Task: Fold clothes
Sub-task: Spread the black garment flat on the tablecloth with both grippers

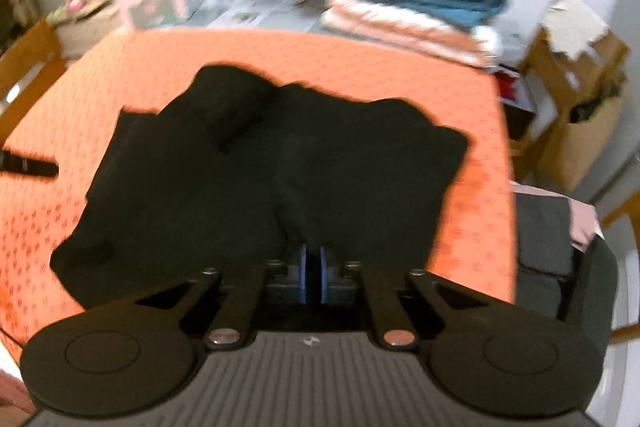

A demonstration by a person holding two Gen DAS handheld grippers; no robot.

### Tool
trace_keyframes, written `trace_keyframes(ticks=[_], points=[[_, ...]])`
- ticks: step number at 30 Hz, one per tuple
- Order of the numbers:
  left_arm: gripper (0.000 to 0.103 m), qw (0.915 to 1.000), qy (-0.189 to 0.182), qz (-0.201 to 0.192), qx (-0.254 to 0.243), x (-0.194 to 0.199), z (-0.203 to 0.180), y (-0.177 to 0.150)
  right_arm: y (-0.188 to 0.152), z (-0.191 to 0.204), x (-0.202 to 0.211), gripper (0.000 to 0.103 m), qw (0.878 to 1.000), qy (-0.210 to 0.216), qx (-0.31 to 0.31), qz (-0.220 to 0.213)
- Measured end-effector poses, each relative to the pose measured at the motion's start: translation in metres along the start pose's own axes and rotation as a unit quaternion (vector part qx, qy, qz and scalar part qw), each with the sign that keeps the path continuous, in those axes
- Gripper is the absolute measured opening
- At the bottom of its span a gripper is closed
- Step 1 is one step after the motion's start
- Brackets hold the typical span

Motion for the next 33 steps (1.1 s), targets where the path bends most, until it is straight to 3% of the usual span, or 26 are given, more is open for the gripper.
trace_keyframes(ticks=[5, 12, 16, 23, 29, 33], points=[[0.055, 0.9971, -0.023, 0.008, -0.072, -0.007, -0.046, 0.004, -0.013, -0.05, 0.031, 0.007, 0.997, -0.041, -0.058, -0.024], [0.056, 0.9858, -0.063, 0.029, -0.153, -0.025, -0.106, -0.002, -0.051, -0.125, 0.031, 0.007, 0.984, -0.092, -0.15, 0.003], [0.058, 0.981, -0.087, 0.041, -0.168, -0.039, -0.126, -0.013, -0.072, -0.154, 0.022, 0.009, 0.974, -0.118, -0.191, 0.026], [0.068, 0.9775, -0.118, 0.059, -0.164, -0.067, -0.161, -0.023, -0.088, -0.164, 0.038, 0.028, 0.975, -0.112, -0.191, 0.012], [0.088, 0.9712, -0.109, 0.063, -0.202, -0.088, -0.194, -0.035, -0.091, -0.164, 0.046, 0.031, 0.976, -0.109, -0.189, 0.015], [0.089, 0.9672, -0.082, 0.062, -0.233, -0.099, -0.208, -0.044, -0.097, -0.162, 0.053, 0.033, 0.976, -0.115, -0.184, 0.017]])
Point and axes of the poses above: each gripper's, at about its wrist camera, not at the fingertips, and x roughly against the way its jaws point, z to its left, y to its top, the point moved 1 cm from there along -x, roughly the way its jaws point, and after that the axes turned 3 degrees about z, right-handed, at the moved point
